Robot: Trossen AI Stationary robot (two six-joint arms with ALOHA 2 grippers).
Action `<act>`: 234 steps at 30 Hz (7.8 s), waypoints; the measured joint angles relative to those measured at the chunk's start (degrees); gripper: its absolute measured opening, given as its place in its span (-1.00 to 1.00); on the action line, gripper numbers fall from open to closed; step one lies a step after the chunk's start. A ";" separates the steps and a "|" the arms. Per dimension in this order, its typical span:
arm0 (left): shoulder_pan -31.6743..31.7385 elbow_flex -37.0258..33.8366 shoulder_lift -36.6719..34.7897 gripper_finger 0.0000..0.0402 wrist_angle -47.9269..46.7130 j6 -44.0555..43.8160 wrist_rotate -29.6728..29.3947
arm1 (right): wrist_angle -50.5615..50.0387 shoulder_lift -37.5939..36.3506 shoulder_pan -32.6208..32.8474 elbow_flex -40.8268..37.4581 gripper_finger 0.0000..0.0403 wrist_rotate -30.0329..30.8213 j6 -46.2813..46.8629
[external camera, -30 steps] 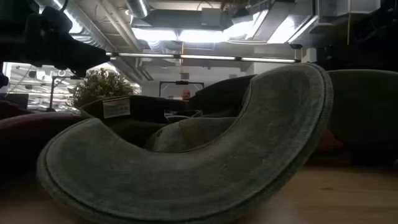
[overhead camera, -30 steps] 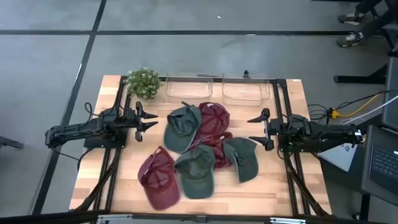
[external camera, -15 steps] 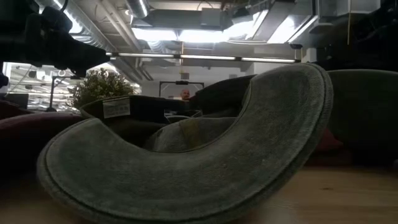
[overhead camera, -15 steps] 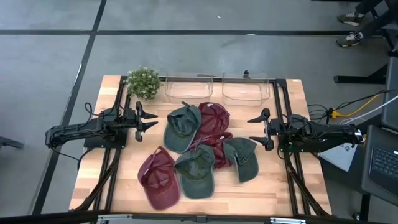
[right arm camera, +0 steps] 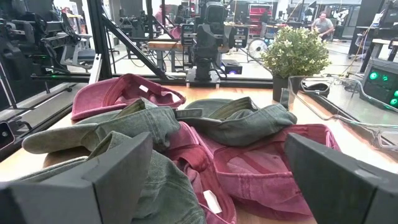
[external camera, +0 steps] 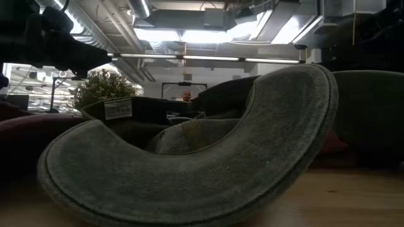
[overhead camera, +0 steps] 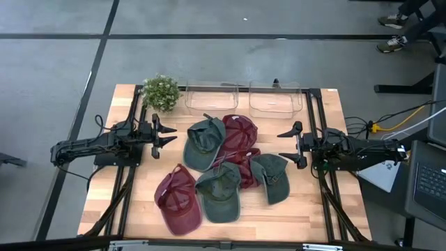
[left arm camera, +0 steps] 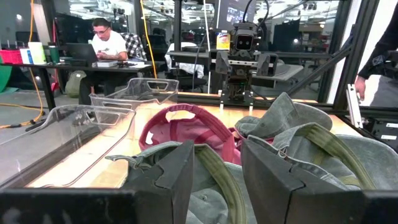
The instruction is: Pick & Place hat
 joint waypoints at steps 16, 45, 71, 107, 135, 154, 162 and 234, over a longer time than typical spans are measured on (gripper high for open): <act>0.00 0.00 0.00 -0.36 0.00 0.00 0.00 | -2.42 0.10 0.02 1.33 0.80 0.00 0.01; 0.00 -0.01 0.00 -0.36 0.02 0.00 -0.02 | -30.00 52.27 1.57 57.91 0.80 0.13 -1.47; 0.00 -0.02 0.00 -0.36 0.01 0.00 -0.01 | -24.76 74.71 5.15 66.80 0.80 -17.83 17.53; -0.02 0.00 0.00 -0.36 0.00 0.00 0.04 | -25.24 82.38 -17.30 66.67 0.80 1.95 -16.65; -0.01 -0.02 0.00 -0.36 0.00 0.00 0.02 | -25.81 94.29 -17.37 66.71 0.68 13.05 -4.35; 0.00 0.00 0.00 -0.36 0.00 0.00 0.02 | -26.32 95.71 -16.15 66.63 -0.69 14.64 -0.40; 0.00 0.00 0.00 -0.36 0.00 0.00 0.04 | -29.16 95.29 -14.74 66.63 -0.88 17.52 2.99; -0.01 3.91 2.01 -0.32 20.69 -20.05 -0.30 | 34.98 76.83 -8.83 69.34 -0.92 -10.94 19.64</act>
